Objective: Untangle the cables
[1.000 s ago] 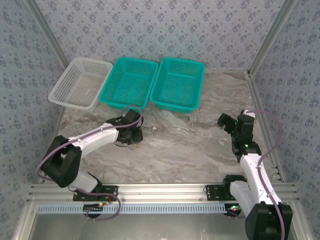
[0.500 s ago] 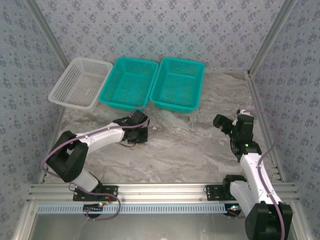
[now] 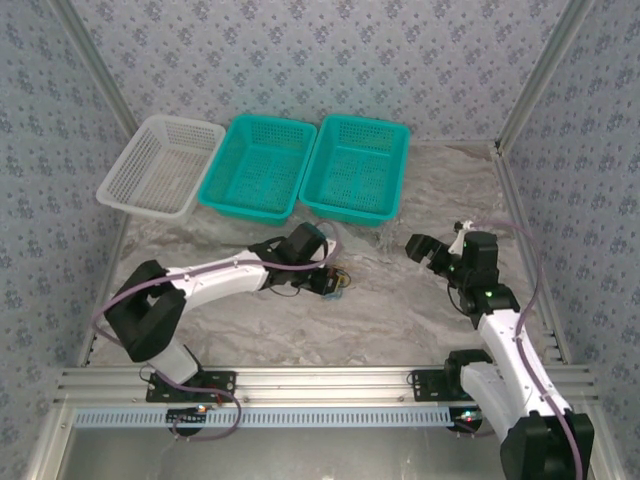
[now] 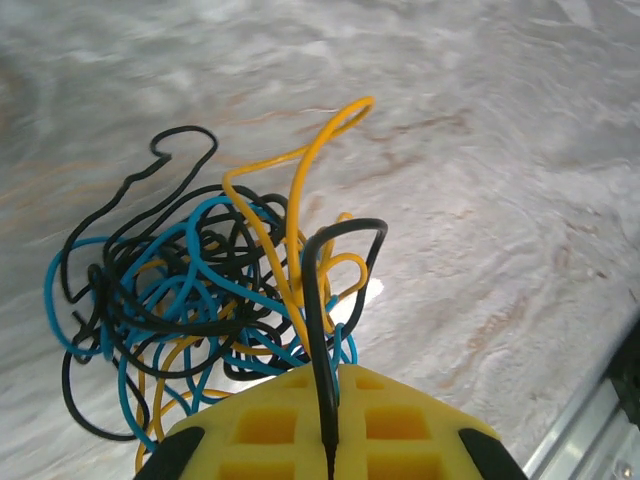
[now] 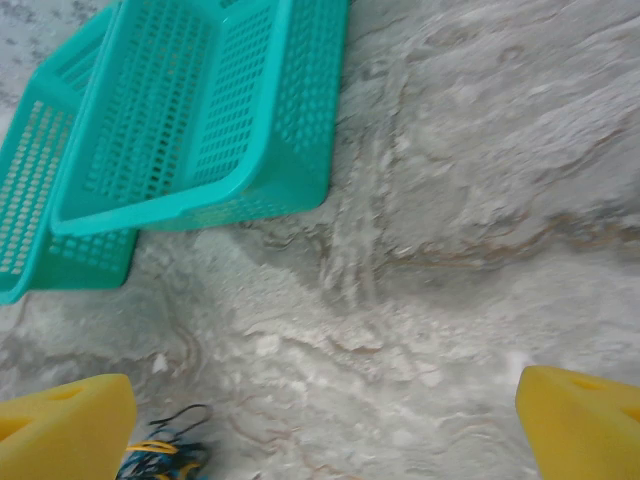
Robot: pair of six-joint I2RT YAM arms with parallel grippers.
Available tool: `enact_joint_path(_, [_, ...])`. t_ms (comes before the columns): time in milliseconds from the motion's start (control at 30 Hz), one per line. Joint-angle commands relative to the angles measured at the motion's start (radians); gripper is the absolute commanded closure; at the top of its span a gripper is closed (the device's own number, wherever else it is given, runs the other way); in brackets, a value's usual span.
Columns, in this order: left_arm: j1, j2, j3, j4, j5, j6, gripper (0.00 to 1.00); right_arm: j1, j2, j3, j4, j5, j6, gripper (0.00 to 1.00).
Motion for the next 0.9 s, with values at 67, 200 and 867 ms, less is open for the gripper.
enact_joint_path(67, [-0.012, 0.067, 0.035, 0.012, 0.051, 0.12, 0.87, 0.111, 0.072, -0.007, 0.072, -0.007, 0.061, 0.0])
enact_joint_path(200, [0.006, 0.087, -0.017, 0.087, 0.08, 0.058, 0.71, 0.174, 0.109, 0.043, -0.008, 0.053, 0.011, 0.0])
enact_joint_path(867, [0.066, 0.04, -0.218, 0.31, 0.065, -0.135, 0.95, 0.425, 0.412, 0.1, 0.126, -0.068, 0.061, 0.18])
